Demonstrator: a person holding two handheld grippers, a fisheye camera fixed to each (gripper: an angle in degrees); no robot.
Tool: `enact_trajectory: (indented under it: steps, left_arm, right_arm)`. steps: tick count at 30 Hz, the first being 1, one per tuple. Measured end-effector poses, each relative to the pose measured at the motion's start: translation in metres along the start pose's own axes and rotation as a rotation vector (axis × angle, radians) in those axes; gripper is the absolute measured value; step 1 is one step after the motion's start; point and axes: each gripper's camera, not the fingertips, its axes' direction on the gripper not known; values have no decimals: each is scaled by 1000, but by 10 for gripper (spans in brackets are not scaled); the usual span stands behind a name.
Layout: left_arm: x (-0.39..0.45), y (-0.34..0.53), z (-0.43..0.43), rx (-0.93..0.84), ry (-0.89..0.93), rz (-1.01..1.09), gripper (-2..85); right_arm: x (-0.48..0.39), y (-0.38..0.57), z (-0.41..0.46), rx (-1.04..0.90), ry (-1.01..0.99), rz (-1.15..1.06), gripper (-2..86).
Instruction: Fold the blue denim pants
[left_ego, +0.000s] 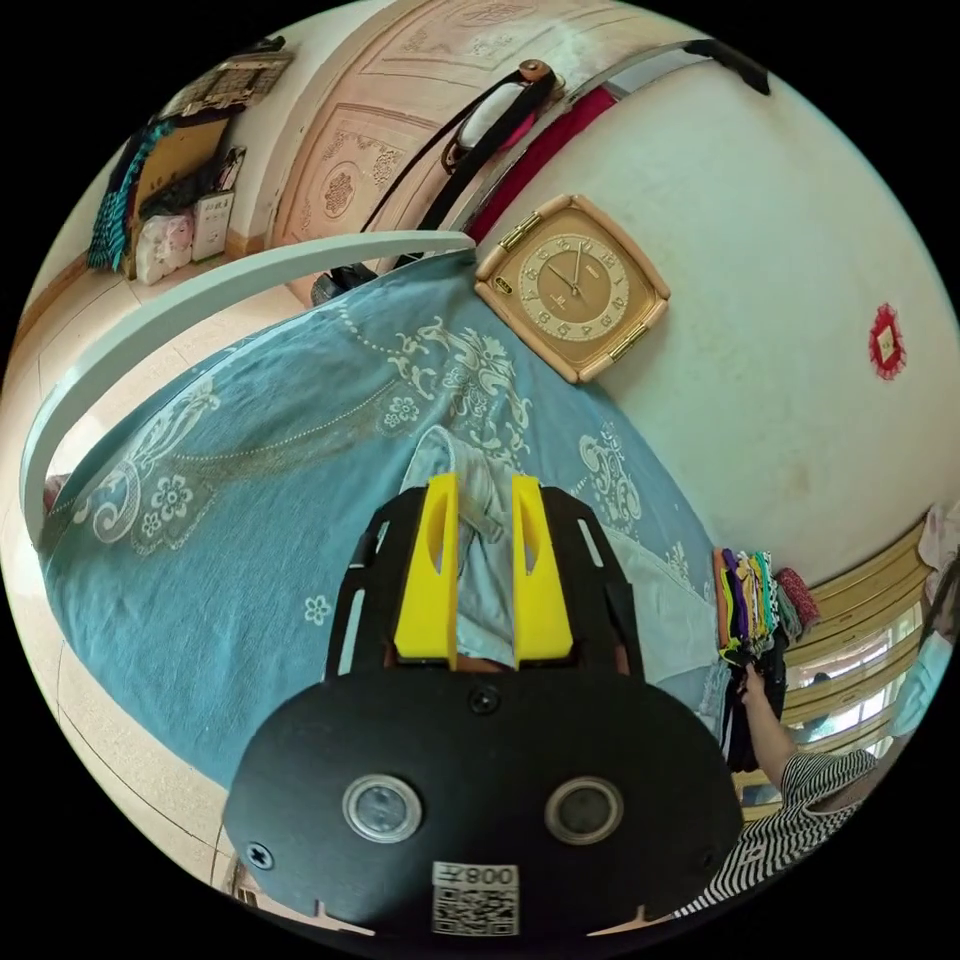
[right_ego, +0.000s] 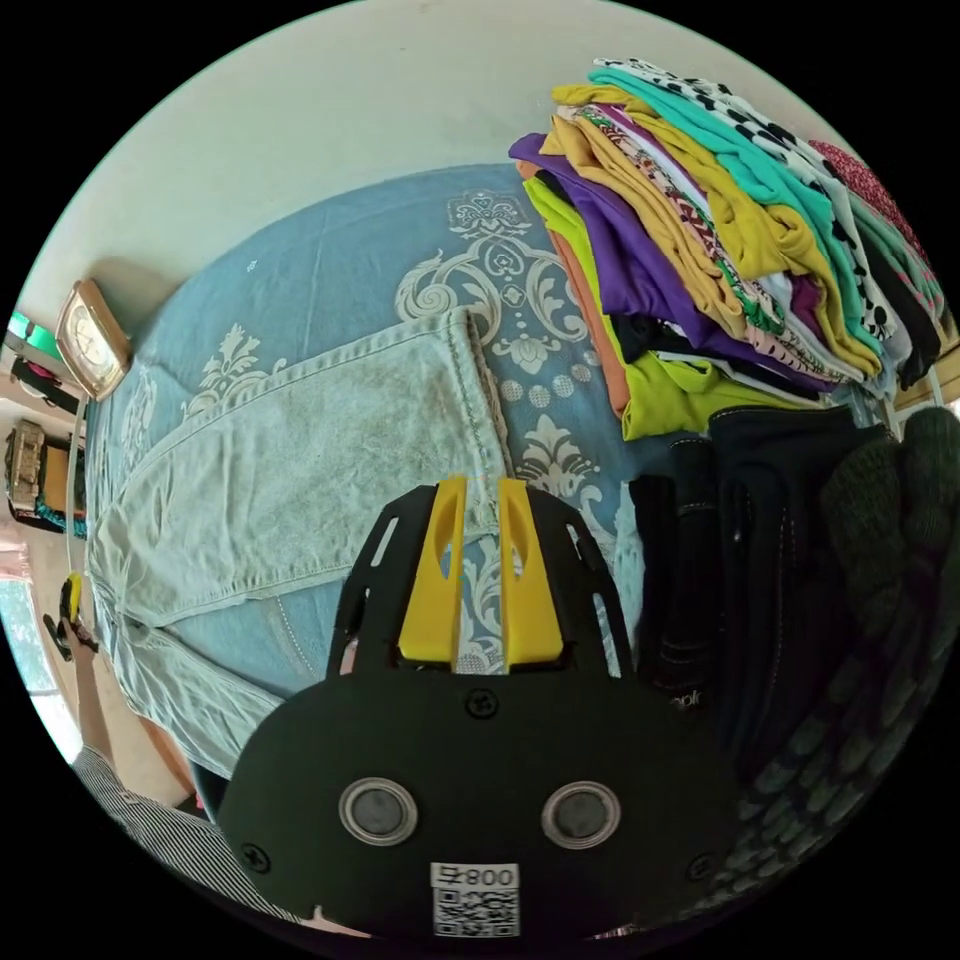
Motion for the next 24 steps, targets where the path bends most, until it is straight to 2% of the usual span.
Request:
enact_trajectory:
  steps: [2, 5, 8, 10, 13, 16, 20, 24]
  left_arm:
    - [-5, 7, -11, -21, -30, 18, 95]
    - [-10, 15, -21, -31, -70, 15, 100]
    - [-11, 17, -2, -178, -101, 13, 78]
    - [-1, 20, 5, -254, -198, 33, 58]
    - [12, 26, -19, -193, -229, 73, 54]
    - [17, 38, -56, -130, -243, 89, 63]
    - [19, 60, -98, -142, -224, 114, 79]
    - [4, 101, -144, -160, -281, 31, 88]
  right_arm:
    - [-4, -1, -2, -4, -55, 8, 84]
    - [-16, -5, 2, -53, -30, 5, 65]
    - [-34, -7, -4, -64, 89, -5, 25]
    - [-46, -10, -12, -90, 117, -44, 12]
    - [-57, -12, -25, -108, 150, -60, 3]
    - [-54, -8, -43, -63, 94, 12, 0]
    - [-53, 8, -71, -15, 105, 89, -1]
    - [-73, 45, -108, 34, -111, 4, 5]
